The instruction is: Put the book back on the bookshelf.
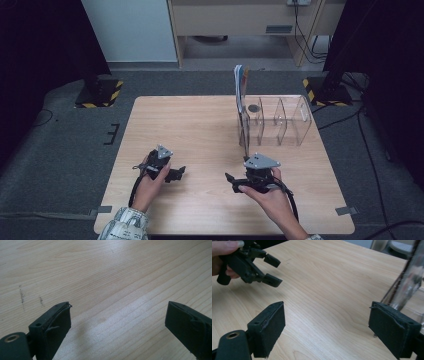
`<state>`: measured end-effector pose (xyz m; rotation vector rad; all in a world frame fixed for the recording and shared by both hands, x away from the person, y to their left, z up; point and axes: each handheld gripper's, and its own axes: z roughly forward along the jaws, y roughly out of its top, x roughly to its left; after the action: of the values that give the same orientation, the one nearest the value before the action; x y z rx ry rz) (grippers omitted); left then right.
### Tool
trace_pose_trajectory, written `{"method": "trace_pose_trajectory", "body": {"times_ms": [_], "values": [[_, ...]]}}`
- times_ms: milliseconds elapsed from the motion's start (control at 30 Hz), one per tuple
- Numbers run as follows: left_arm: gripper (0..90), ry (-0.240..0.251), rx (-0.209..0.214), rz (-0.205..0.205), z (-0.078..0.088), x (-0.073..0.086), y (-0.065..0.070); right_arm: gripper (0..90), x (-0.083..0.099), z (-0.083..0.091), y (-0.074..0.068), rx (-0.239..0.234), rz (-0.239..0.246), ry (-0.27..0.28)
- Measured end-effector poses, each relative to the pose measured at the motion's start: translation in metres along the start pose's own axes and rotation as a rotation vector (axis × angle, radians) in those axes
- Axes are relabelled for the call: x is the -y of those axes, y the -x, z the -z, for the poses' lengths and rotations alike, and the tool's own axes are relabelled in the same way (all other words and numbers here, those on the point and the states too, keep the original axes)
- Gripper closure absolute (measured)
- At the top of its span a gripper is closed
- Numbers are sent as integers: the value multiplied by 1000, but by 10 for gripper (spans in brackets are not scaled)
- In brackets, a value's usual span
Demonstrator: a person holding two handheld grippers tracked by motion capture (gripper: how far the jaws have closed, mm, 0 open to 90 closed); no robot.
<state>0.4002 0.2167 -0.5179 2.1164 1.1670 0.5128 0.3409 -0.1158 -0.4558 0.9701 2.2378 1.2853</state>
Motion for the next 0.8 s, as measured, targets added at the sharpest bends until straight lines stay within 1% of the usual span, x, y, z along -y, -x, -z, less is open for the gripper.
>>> {"method": "trace_pose_trajectory", "body": {"times_ms": [200, 300, 533, 633, 800], "values": [[60, 3, -3, 8, 0, 0, -2, 139, 1, -6, -8, -50, 20, -10], [60, 3, -2, 9, 1, 0, -3, 137, 0, -9, -11, -63, 24, -12], [60, 2, -3, 12, 2, 1, -3, 135, -1, -14, -16, -80, 31, -19], [60, 2, -6, 11, 2, 1, -4, 129, -1, -20, -18, -89, 32, -30], [60, 1, -12, 21, 4, 2, -8, 127, 0, -29, -21, -100, 32, -41]]}}
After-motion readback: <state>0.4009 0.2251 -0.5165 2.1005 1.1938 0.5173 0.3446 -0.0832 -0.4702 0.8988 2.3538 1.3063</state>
